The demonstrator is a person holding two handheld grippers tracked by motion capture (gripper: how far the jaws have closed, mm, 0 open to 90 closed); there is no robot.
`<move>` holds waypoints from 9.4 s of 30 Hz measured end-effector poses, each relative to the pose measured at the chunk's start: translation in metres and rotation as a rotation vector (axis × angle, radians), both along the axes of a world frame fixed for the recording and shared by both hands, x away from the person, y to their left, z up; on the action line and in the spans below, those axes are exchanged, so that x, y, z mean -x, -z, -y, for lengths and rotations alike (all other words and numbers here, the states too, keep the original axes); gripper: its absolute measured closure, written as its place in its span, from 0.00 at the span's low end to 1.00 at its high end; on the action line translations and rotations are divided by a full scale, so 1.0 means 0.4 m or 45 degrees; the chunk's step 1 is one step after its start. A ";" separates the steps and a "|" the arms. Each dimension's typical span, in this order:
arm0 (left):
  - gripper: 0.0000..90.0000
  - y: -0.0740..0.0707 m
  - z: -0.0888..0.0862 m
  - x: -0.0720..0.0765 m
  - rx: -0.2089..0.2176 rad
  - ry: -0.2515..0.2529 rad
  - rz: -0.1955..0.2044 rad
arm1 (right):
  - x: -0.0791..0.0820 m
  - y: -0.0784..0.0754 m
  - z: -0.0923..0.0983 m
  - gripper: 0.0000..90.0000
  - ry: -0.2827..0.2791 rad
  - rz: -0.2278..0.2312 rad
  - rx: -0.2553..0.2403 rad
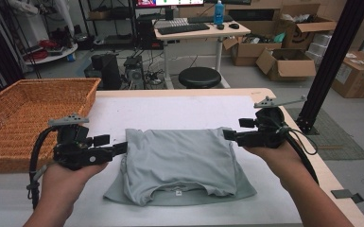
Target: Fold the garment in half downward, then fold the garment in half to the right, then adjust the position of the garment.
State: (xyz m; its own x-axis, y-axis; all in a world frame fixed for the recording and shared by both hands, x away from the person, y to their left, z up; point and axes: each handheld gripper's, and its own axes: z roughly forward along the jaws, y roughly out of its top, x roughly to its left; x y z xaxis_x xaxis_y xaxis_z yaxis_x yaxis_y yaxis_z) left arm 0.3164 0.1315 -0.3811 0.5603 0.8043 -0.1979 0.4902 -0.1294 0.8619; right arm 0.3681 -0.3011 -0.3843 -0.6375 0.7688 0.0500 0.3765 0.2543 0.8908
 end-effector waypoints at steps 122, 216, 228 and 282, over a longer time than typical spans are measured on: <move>0.40 -0.027 0.098 -0.015 -0.080 0.121 -0.001 | -0.085 0.085 -0.120 0.62 -0.214 -0.243 0.006; 0.21 -0.018 0.063 0.034 -0.040 0.111 0.083 | 0.047 0.024 0.055 0.26 0.020 -0.031 -0.131; 0.19 0.028 0.120 0.030 0.006 0.204 0.024 | -0.049 -0.012 0.023 0.19 0.011 -0.034 -0.091; 0.98 0.146 0.098 -0.050 -0.230 0.460 -0.184 | -0.285 0.147 -0.167 0.82 -0.113 -0.297 -0.029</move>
State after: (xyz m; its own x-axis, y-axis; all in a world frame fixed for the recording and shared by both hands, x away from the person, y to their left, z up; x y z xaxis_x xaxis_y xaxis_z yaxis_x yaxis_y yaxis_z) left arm 0.3364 0.0921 -0.4393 0.7890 0.5905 -0.1694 0.5001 -0.4572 0.7354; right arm 0.4820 -0.2341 -0.4431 -0.6718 0.7071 0.2208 0.5499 0.2763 0.7882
